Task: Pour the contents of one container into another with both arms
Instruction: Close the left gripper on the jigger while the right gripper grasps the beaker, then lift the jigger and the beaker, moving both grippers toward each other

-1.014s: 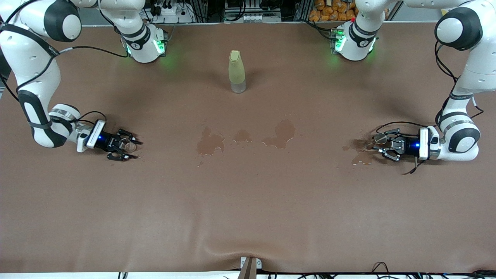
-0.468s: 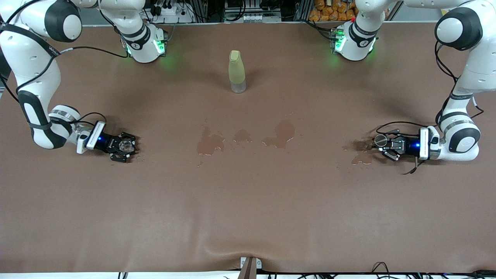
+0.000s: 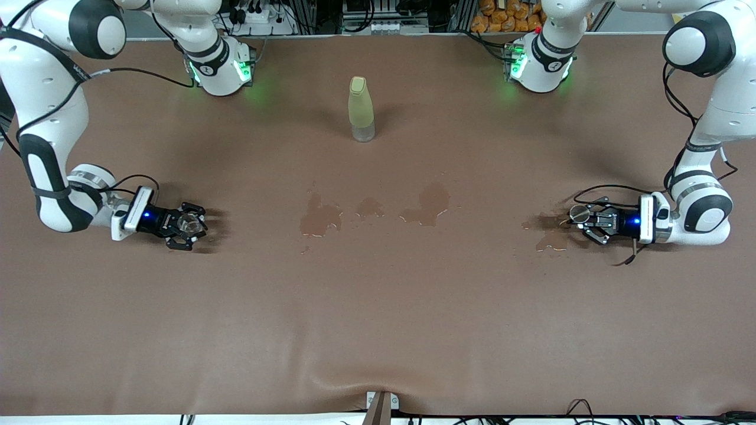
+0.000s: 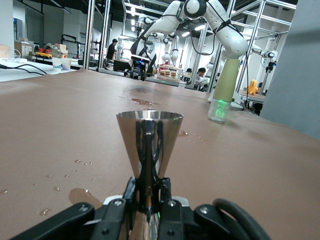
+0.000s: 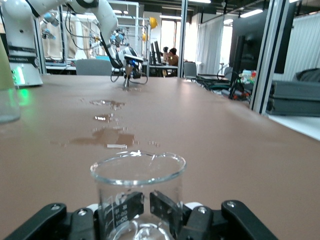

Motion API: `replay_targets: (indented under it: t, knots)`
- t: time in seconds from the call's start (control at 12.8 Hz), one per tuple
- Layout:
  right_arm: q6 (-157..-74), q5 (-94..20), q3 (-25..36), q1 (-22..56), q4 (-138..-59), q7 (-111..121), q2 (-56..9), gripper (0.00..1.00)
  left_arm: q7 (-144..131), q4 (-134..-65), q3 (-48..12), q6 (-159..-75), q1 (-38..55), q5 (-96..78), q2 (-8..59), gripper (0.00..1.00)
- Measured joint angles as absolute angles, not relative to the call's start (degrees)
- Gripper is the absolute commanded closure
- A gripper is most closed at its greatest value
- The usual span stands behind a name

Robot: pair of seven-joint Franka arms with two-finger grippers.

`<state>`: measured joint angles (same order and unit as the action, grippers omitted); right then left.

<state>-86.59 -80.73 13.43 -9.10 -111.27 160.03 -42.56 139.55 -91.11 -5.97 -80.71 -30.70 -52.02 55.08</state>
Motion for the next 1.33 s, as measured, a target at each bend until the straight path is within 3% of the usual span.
replay_targets:
  t: [0.62, 1.33]
  knots:
    - [-78.2, -77.2, 13.9, -6.0, -112.2, 153.2, -32.8, 1.00, 137.0, -89.7, -8.4, -80.5, -29.0, -55.8, 55.1, 1.00]
    - [-75.0, -73.8, 14.7, -1.6, -116.1, 128.3, -17.7, 1.00, 131.6, -87.0, -9.0, -85.3, -14.2, -65.0, 53.6, 1.00]
